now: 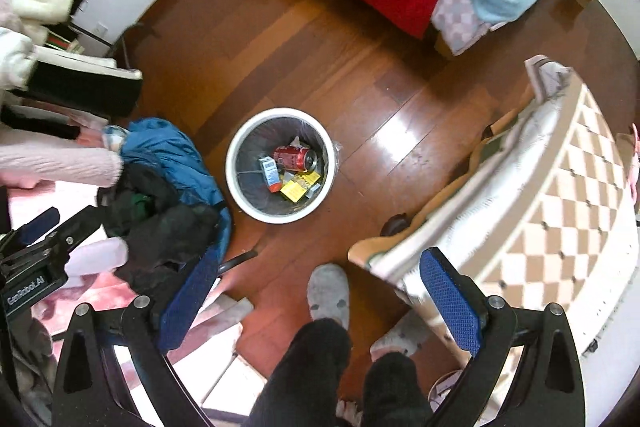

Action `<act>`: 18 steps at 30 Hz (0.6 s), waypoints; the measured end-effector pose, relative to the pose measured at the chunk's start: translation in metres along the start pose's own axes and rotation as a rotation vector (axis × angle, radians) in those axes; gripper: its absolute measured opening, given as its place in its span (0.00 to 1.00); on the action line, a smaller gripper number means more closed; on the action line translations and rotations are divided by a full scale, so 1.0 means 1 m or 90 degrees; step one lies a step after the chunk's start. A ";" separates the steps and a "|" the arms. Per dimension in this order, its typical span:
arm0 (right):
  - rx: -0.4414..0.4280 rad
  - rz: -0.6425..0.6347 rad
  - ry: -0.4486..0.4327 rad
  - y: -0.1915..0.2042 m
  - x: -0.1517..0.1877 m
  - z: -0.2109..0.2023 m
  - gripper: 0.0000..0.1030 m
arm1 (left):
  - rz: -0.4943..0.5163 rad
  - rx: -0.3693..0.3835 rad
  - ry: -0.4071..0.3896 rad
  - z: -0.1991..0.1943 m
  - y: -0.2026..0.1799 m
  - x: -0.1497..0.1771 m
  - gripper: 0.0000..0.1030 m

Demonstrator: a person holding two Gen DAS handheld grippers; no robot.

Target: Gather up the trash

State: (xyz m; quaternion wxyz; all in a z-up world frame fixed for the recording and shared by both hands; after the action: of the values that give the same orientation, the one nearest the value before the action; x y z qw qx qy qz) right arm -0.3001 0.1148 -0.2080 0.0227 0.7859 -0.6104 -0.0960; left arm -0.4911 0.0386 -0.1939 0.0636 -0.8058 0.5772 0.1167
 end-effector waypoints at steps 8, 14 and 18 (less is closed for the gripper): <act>-0.061 0.007 -0.037 -0.018 0.027 -0.150 0.99 | 0.050 0.077 -0.018 -0.122 -0.033 0.008 0.94; -0.112 0.024 -0.060 -0.032 0.044 -0.237 0.99 | 0.058 0.150 -0.042 -0.197 -0.046 0.010 0.94; -0.135 0.029 -0.078 -0.035 0.053 -0.281 0.99 | 0.061 0.186 -0.066 -0.237 -0.048 0.011 0.94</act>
State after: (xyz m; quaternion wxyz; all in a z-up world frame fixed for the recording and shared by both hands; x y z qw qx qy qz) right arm -0.2042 0.0493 0.0554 0.0707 0.7575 -0.6149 -0.2076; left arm -0.4148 -0.0118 0.0305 0.2043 -0.7524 0.6216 0.0758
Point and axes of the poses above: each gripper's, at about its wrist camera, not at the fingertips, and z roughly the way its jaws point, y to its left, x to its underside, the point moved 1 cm from there along z, roughly the way its jaws point, and after that the axes turned 5 degrees about -y, right-handed, at the moved point
